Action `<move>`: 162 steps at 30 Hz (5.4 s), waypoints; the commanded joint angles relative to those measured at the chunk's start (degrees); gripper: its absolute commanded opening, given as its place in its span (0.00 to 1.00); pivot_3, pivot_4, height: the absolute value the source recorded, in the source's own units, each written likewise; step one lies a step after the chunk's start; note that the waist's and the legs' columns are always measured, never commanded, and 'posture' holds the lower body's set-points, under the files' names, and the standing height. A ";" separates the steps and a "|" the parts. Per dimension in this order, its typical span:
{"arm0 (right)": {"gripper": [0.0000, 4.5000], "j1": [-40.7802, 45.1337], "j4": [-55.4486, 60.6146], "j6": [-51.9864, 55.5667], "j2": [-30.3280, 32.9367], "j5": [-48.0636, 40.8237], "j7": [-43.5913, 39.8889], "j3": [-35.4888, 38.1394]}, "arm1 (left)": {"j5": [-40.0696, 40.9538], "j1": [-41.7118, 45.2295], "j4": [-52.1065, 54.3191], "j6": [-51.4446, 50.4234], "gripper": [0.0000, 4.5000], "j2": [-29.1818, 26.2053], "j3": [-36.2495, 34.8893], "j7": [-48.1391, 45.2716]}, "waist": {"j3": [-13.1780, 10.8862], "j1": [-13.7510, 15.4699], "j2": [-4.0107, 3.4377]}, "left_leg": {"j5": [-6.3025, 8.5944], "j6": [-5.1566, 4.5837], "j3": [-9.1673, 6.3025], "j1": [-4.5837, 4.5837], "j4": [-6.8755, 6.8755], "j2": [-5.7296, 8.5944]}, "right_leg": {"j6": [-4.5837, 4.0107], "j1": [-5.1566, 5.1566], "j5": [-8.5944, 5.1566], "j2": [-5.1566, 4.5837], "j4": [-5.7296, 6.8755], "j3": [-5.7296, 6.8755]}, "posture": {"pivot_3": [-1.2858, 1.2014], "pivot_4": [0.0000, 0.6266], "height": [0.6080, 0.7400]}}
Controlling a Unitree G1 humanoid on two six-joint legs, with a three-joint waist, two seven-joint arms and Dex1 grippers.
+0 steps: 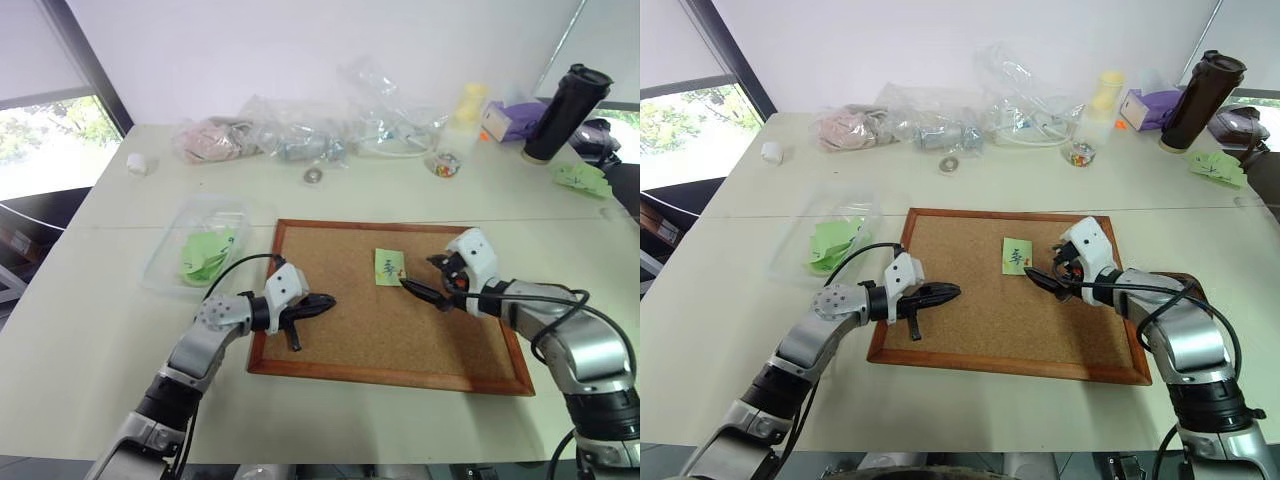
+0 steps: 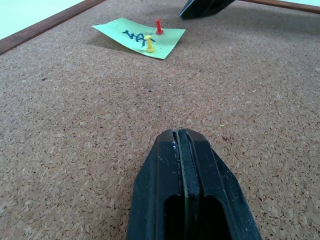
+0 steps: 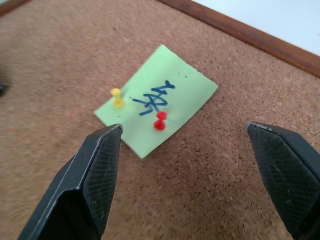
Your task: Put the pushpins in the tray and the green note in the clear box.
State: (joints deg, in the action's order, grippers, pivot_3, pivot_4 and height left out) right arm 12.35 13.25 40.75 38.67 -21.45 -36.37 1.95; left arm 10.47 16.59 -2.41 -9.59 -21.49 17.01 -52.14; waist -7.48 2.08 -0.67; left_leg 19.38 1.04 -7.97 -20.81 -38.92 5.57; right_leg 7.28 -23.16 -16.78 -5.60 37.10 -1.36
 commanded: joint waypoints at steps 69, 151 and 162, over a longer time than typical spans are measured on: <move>0.02 -17.99 -3.29 -5.05 -1.92 -5.45 8.93 34.67 | -1.96 -3.14 -0.71 -2.21 0.00 -1.28 2.94 -0.31 | 0.02 -1.20 -0.06 | 0.02 -0.03 0.00 0.43 0.31 0.00 | 0.00 0.37 -0.01 -0.02 -0.15 -0.06 | 0.52 0.24 1.00; 0.59 3.18 6.74 2.58 -3.60 -4.70 5.32 -4.31 | -2.11 -3.88 0.70 -3.10 0.00 -1.68 1.83 1.43 | 0.05 -1.21 0.05 | -0.01 0.00 -0.09 0.46 0.73 -0.04 | 0.00 0.50 -0.01 0.00 -0.85 0.02 | 0.52 0.24 1.00; 0.59 3.18 0.41 -1.21 -7.48 -0.67 3.75 -6.99 | -2.23 -4.69 1.20 -2.78 0.00 -1.84 1.85 2.06 | 0.05 -1.29 0.04 | -0.01 0.01 -0.09 0.46 0.74 -0.04 | 0.00 0.48 -0.01 0.01 -0.85 0.03 | 0.52 0.24 1.00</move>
State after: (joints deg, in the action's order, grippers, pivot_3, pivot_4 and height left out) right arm 15.59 13.28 40.90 31.85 -22.58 -32.12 -4.87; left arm 10.41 13.81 1.08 -10.68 -22.65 16.94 -49.87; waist -7.43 0.78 -0.63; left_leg 19.36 1.04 -8.06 -20.35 -38.17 5.53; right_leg 7.28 -22.68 -16.79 -5.60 36.25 -1.33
